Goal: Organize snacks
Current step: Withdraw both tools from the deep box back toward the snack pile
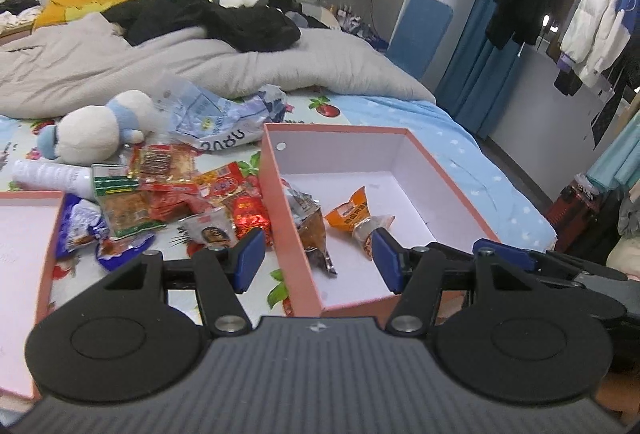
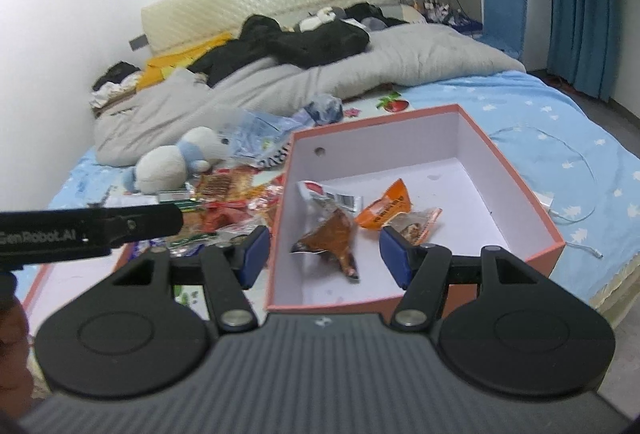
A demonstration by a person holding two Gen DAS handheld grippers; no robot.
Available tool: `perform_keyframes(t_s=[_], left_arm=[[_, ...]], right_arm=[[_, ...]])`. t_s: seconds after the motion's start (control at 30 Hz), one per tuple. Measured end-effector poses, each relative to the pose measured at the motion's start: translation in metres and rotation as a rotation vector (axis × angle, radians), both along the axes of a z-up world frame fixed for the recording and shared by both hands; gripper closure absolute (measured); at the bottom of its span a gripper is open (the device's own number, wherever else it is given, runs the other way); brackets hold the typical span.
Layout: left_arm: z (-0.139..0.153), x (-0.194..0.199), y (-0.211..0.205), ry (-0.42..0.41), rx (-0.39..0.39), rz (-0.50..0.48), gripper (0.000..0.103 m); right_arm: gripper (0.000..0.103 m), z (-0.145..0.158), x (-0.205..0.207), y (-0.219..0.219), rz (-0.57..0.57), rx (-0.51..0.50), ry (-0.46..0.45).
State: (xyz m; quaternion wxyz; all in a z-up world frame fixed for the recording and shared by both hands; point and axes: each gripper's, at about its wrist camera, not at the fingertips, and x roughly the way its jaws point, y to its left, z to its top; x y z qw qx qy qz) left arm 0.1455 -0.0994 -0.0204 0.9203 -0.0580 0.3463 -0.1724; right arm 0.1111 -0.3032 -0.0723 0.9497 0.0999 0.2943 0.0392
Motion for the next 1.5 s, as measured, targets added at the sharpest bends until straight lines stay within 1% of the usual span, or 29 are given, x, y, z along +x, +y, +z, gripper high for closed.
perform_keyframes(t_s=[0.13, 0.4, 0.53, 0.63, 0.77, 0.83, 1.0, 1.1, 1.33, 1.5], left_arm=[[0.003, -0.030, 0.018, -0.015, -0.007, 0.021, 0.038], [-0.001, -0.073, 0.061, -0.015, -0.016, 0.070, 0.038], [-0.005, -0.092, 0.077, -0.010, -0.010, 0.095, 0.038], [-0.010, -0.111, 0.086, -0.006, -0.002, 0.113, 0.038], [-0.019, -0.129, 0.098, 0.017, -0.026, 0.151, 0.038], [-0.024, -0.133, 0.103, 0.027, -0.032, 0.171, 0.038], [-0.034, -0.134, 0.112, 0.057, -0.034, 0.199, 0.037], [-0.036, -0.126, 0.114, 0.063, -0.029, 0.203, 0.036], [-0.036, -0.100, 0.114, 0.073, -0.029, 0.202, 0.036], [-0.039, -0.079, 0.115, 0.081, -0.037, 0.210, 0.034]], right_arm=[[0.040, 0.002, -0.024, 0.013, 0.005, 0.002, -0.022], [0.040, -0.001, -0.057, 0.044, 0.045, -0.008, -0.059], [0.040, -0.003, -0.076, 0.059, 0.112, -0.026, -0.057], [0.040, -0.007, -0.086, 0.066, 0.145, -0.009, -0.037], [0.040, -0.011, -0.093, 0.075, 0.166, -0.035, -0.039], [0.040, -0.012, -0.093, 0.078, 0.173, -0.032, -0.031], [0.040, -0.019, -0.093, 0.084, 0.190, -0.041, -0.013], [0.040, -0.021, -0.090, 0.085, 0.192, -0.043, -0.008], [0.040, -0.025, -0.080, 0.086, 0.186, -0.052, 0.007], [0.040, -0.028, -0.065, 0.089, 0.188, -0.058, 0.018]])
